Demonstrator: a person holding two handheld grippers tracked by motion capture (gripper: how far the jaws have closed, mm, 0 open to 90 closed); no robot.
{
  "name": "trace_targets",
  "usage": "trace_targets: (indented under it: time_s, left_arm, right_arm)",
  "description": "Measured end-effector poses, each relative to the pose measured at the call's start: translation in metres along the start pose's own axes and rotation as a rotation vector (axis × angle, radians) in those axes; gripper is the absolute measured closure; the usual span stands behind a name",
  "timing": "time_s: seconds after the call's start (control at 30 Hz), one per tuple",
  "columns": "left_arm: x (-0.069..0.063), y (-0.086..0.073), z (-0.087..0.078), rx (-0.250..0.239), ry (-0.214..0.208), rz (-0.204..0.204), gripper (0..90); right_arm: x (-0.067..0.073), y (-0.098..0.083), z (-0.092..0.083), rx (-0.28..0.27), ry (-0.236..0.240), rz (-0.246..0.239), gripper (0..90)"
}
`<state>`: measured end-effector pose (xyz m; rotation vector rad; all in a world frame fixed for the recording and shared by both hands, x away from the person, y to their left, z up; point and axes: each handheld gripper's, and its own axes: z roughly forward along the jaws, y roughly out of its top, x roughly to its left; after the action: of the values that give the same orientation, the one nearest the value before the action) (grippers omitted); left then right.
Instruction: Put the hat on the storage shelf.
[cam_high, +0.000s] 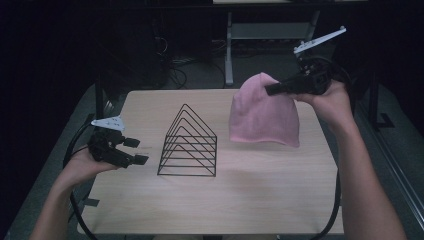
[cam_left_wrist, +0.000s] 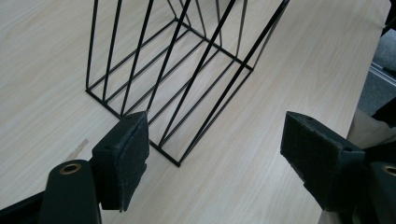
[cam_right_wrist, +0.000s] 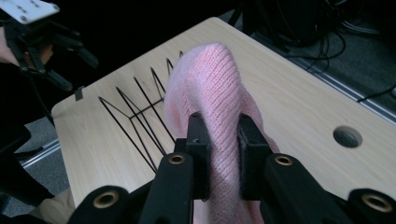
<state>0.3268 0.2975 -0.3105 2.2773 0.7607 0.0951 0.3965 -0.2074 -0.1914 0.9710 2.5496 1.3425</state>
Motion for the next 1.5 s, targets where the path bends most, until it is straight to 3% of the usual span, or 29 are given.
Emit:
trace_targets:
  time_s: [0.37, 1.0, 1.5]
  left_arm:
    - [0.001, 0.018, -0.008, -0.004, -0.014, 0.018, 23.5]
    - [-0.005, 0.047, -0.021, -0.024, -0.022, 0.050, 21.7]
    - [-0.009, 0.054, -0.024, -0.048, -0.041, 0.055, 21.8]
  right_arm:
    - [0.029, 0.041, 0.001, -0.015, 0.025, -0.069, 78.2]
    - [0.065, 0.088, 0.013, -0.019, 0.066, -0.161, 78.2]
    - [0.095, 0.119, 0.039, -0.014, 0.125, -0.225, 78.1]
